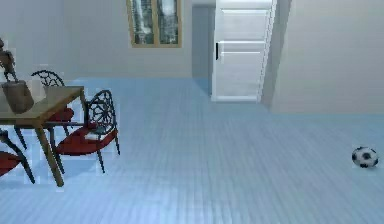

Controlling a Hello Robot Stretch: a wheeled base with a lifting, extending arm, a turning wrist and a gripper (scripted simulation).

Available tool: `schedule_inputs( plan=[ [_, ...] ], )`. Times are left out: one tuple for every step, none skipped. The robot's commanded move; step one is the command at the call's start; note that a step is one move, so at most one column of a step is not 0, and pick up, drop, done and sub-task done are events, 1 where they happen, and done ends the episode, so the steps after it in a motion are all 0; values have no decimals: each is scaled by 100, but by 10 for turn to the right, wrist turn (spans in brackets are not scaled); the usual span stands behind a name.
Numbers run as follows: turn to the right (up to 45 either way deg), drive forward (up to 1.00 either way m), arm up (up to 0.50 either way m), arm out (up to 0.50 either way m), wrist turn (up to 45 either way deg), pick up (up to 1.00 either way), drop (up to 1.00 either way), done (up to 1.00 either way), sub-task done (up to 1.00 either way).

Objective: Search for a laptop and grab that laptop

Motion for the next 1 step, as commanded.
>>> schedule_inputs(
  plan=[
    [450, 0, 0, 0, 0, 0, 0, 0, 0]
  ],
)
